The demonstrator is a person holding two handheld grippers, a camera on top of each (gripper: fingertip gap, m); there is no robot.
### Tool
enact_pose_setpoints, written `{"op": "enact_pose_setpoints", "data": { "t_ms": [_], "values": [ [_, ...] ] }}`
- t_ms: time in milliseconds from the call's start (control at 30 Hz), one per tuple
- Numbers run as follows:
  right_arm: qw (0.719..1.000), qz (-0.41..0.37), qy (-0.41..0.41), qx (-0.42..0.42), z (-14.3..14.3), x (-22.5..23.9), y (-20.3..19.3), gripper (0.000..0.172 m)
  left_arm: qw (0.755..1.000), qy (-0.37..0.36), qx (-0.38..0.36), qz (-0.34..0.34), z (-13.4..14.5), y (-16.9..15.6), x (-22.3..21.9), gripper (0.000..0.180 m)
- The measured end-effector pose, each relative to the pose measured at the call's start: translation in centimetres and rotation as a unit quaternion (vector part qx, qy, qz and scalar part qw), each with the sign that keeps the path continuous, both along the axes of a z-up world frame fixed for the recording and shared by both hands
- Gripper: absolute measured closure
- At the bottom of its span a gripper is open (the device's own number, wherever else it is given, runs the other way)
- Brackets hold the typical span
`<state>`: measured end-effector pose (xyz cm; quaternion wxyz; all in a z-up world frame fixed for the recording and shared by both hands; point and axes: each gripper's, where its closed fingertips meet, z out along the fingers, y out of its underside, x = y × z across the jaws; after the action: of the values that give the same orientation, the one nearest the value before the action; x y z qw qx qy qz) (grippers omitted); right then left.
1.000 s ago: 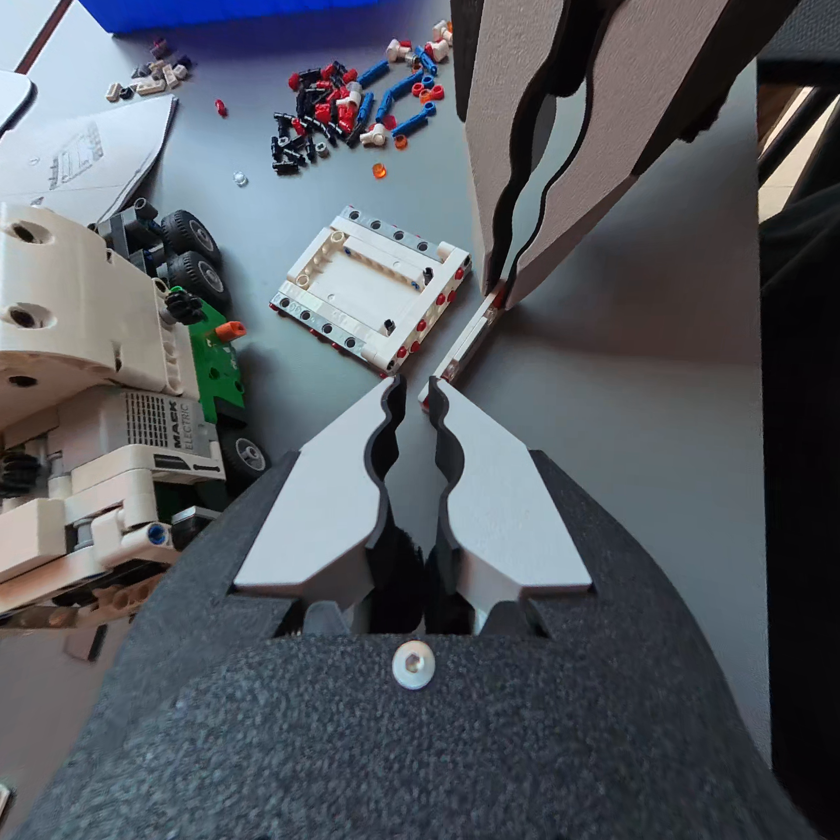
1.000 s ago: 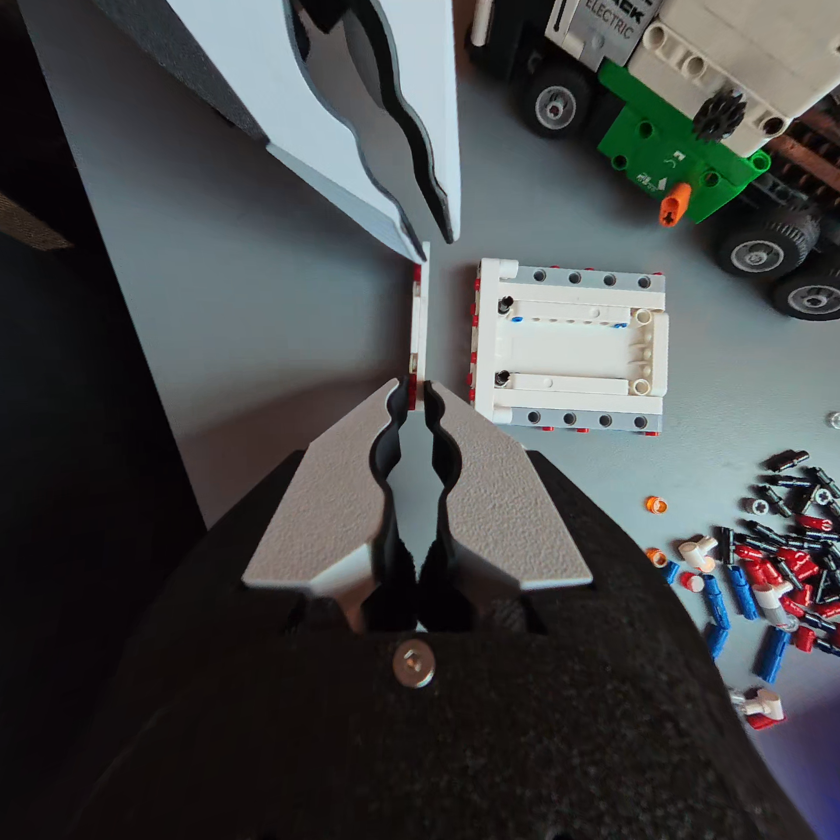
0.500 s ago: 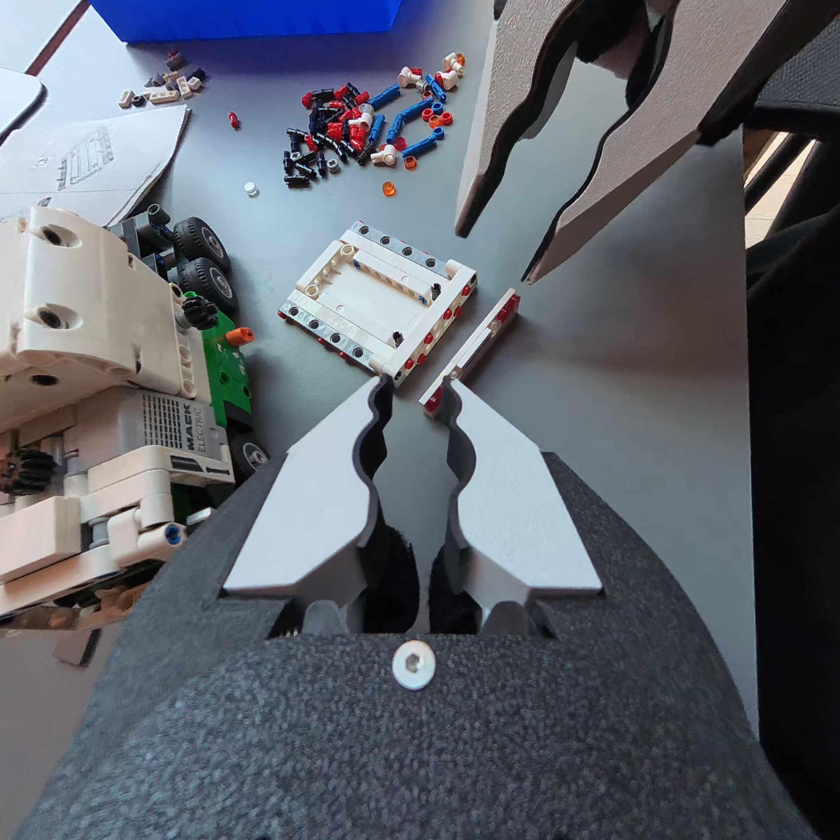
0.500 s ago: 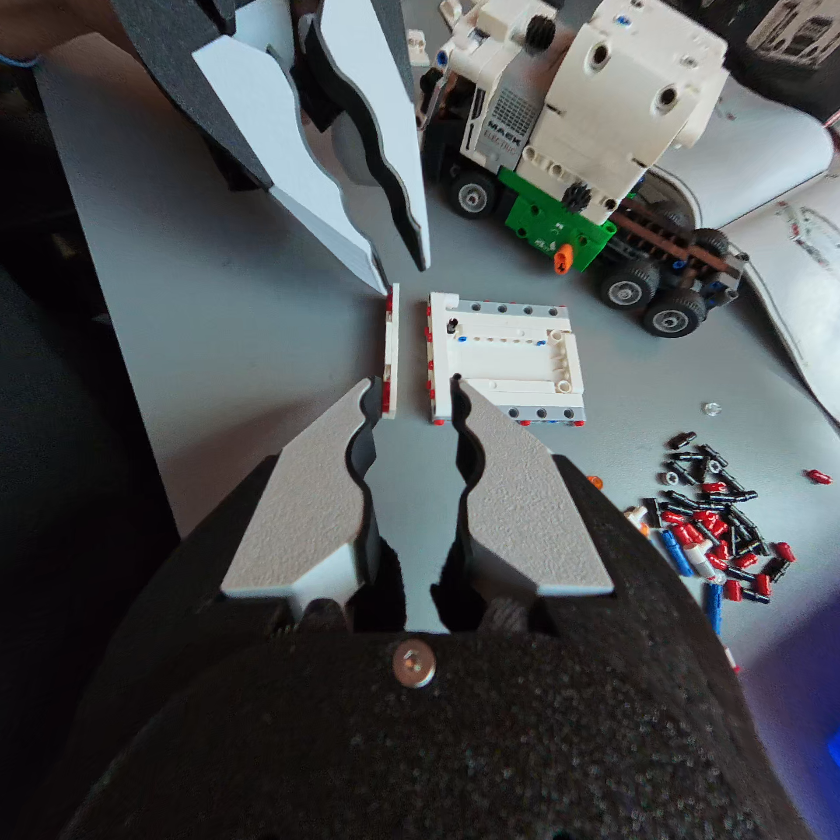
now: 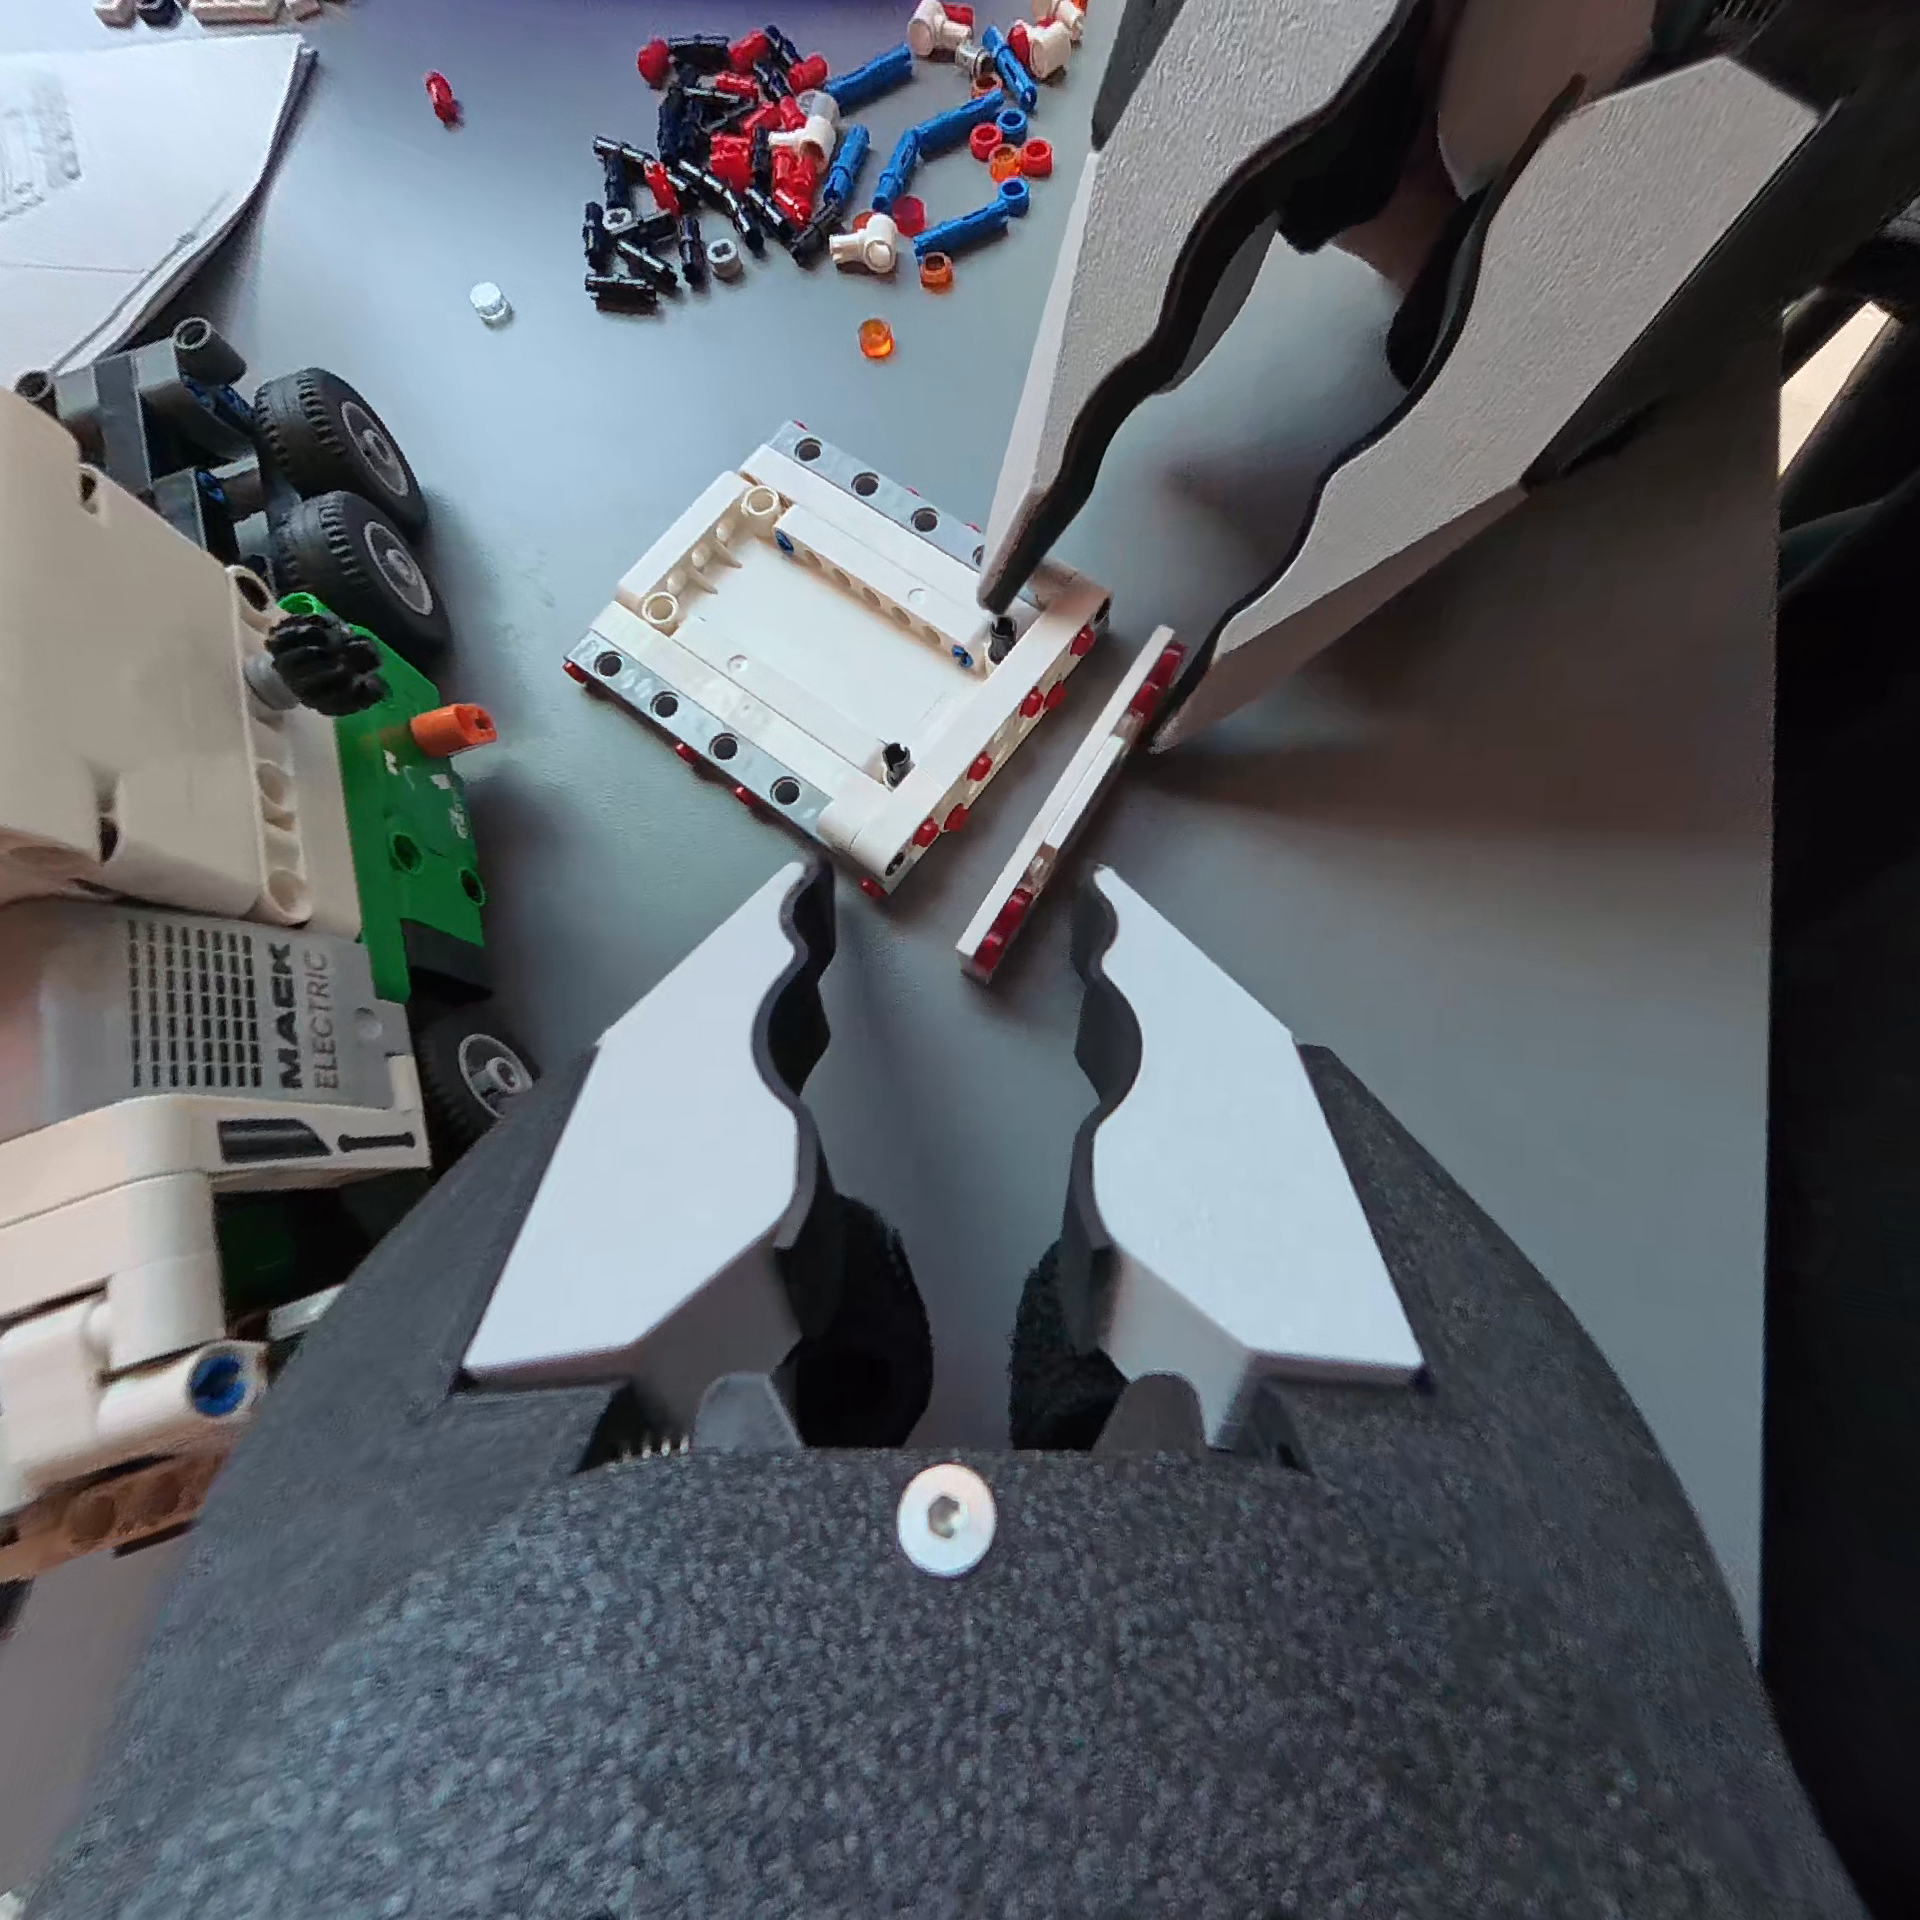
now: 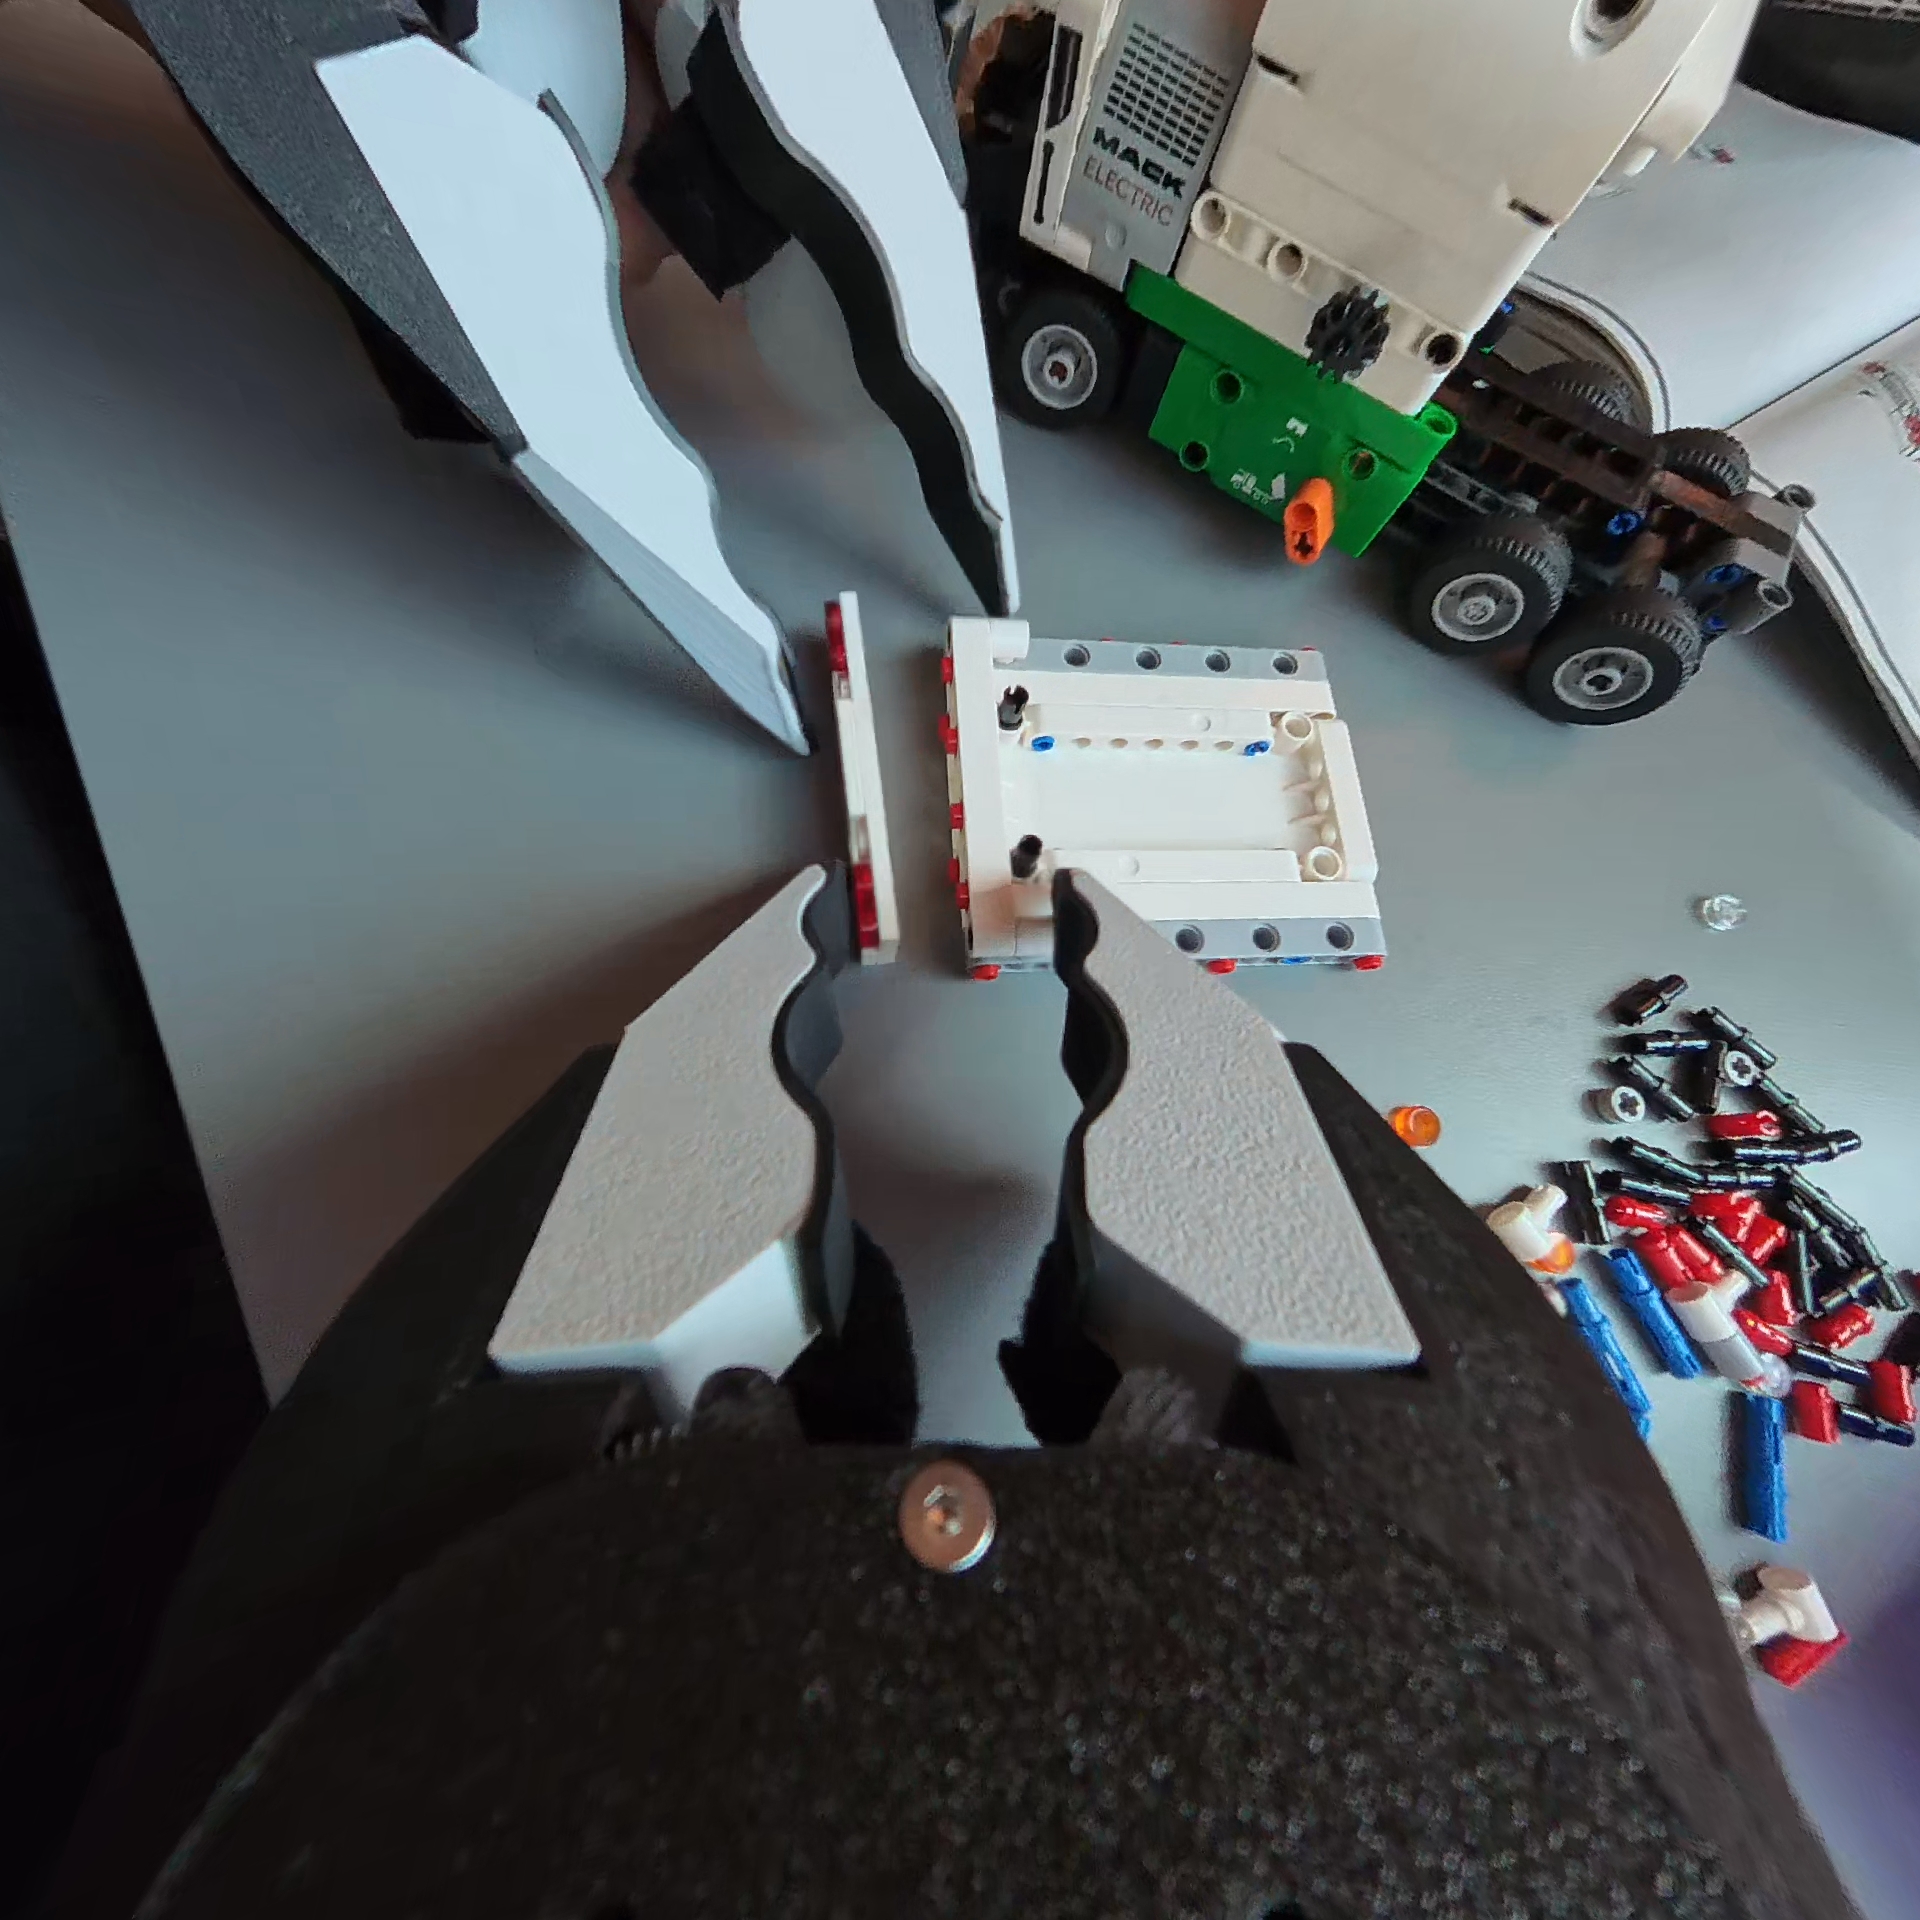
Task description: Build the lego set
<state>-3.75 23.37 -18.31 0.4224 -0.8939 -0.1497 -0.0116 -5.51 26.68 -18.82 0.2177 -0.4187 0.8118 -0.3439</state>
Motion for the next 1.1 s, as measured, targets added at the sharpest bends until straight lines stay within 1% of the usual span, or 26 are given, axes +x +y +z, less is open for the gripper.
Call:
{"op": "enact_pose_setpoints", "data": {
  "t_ms": [33,100,133,267,433,567,600,633,700,833,933,1100],
  "values": [
    [1.000,0.000,-0.004,0.005,0.0,0.1,0.0,0.136,1.000,0.001,-0.001,0.001,0.0,-0.1,0.1,0.142],
    [1.000,0.000,-0.008,0.011,0.0,0.3,0.0,0.144,1.000,0.000,0.003,0.007,-0.1,0.0,0.2,0.149],
    [1.000,0.000,-0.007,0.012,0.1,0.4,-0.1,0.146,1.000,-0.001,0.005,0.007,-0.1,0.1,0.3,0.149],
    [1.000,0.010,-0.003,0.011,0.0,0.1,-0.2,0.143,1.000,-0.006,0.015,0.013,0.0,0.1,0.3,0.146],
    [1.000,0.007,-0.003,0.006,0.0,0.6,-0.6,0.139,0.999,-0.006,0.027,0.039,0.2,1.4,0.0,0.142],
    [1.000,-0.001,0.007,0.012,0.5,0.8,-1.0,0.136,0.998,-0.005,0.006,0.055,0.8,1.6,-0.8,0.156],
    [1.000,-0.006,0.009,0.016,0.7,0.9,-1.0,0.136,0.998,-0.004,0.005,0.060,0.7,1.6,-0.9,0.162],
    [1.000,-0.012,0.009,0.020,0.9,1.1,-1.1,0.136,0.998,-0.001,0.004,0.065,0.6,1.7,-1.0,0.163],
    [0.999,-0.025,0.014,0.024,1.1,1.4,-1.4,0.136,0.998,0.005,-0.001,0.067,0.4,1.6,-1.2,0.165],
    [0.999,-0.030,0.036,0.007,0.5,0.9,-1.8,0.138,0.998,0.008,-0.018,0.056,0.3,0.5,-1.1,0.168],
    [0.999,-0.043,0.018,0.029,0.9,0.9,-1.7,0.138,0.999,0.008,-0.014,0.048,0.2,-0.1,-1.0,0.168],
    [0.998,-0.046,-0.011,0.029,0.6,1.1,-1.5,0.141,0.999,0.006,-0.010,0.049,0.0,-0.3,-0.5,0.166]
  ]
}}
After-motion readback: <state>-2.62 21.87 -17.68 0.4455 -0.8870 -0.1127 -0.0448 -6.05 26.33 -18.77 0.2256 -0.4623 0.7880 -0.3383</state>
